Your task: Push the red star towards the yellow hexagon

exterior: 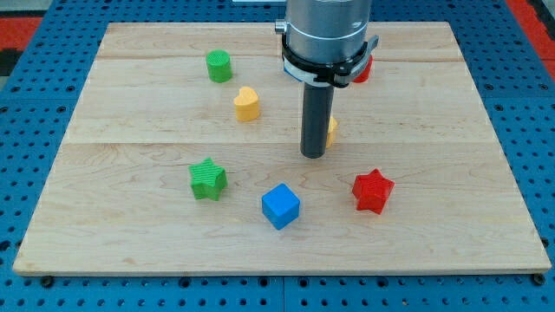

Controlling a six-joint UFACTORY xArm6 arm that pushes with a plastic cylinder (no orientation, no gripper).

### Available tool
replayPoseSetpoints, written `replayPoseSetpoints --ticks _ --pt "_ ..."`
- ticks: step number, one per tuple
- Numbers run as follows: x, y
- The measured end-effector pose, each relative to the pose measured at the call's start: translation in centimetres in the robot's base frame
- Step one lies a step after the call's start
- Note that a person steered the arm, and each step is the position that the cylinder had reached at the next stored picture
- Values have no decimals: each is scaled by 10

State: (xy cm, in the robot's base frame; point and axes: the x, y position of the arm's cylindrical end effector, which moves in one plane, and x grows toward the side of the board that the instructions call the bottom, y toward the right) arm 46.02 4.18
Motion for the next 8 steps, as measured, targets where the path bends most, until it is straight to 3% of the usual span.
replayPoseSetpoints --ticks 2,6,8 --pt "-6 0" --pt "98 15" --pt "104 104"
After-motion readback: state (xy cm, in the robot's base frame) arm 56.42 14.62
